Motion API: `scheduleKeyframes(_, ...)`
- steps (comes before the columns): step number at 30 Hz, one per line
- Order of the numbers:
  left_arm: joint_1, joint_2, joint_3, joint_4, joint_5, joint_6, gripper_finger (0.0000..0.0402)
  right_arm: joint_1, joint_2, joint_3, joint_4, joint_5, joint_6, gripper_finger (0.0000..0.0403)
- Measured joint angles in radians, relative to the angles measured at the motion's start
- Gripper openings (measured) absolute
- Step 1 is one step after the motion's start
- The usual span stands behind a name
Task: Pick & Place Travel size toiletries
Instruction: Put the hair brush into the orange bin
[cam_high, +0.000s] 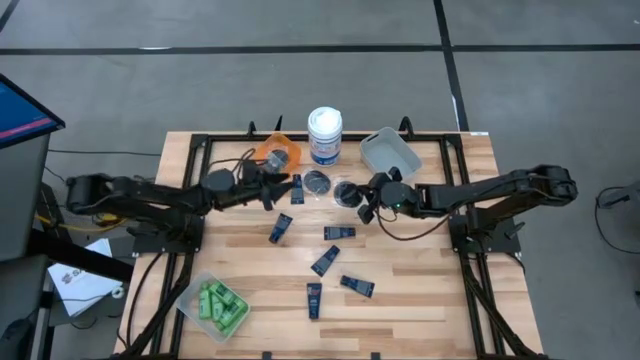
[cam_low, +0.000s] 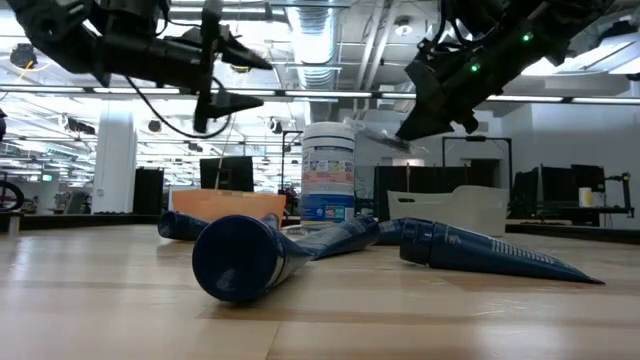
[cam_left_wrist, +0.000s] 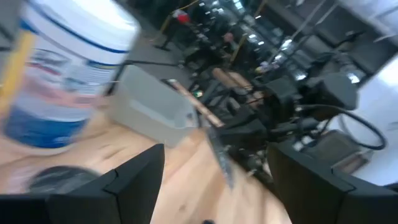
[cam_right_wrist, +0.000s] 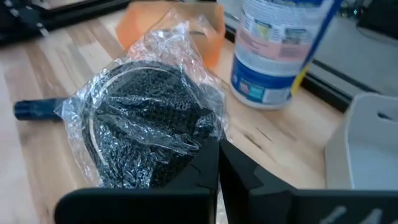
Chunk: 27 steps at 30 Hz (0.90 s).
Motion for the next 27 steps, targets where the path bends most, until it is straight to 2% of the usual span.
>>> scheduleKeyframes(4,-0.035,0.119,0.012,0.15,0.0,-0.005,0.028,0.0,0.009,0.0,0.037,0.0,-0.025,0.0)
scheduleKeyframes(14,-0.056,0.379,0.189,0.156,-0.002,0.0,0.0281,0.0,0.021,0.0,0.07,0.0,-0.043,0.0)
scheduleKeyframes(22,-0.056,0.519,0.328,0.155,0.04,0.019,0.0279,0.0,0.021,0.0,0.084,0.0,-0.065,0.0)
scheduleKeyframes(27,-0.056,0.587,0.373,0.15,0.06,0.019,0.0275,0.0,0.021,0.0,0.094,-0.001,-0.069,0.0)
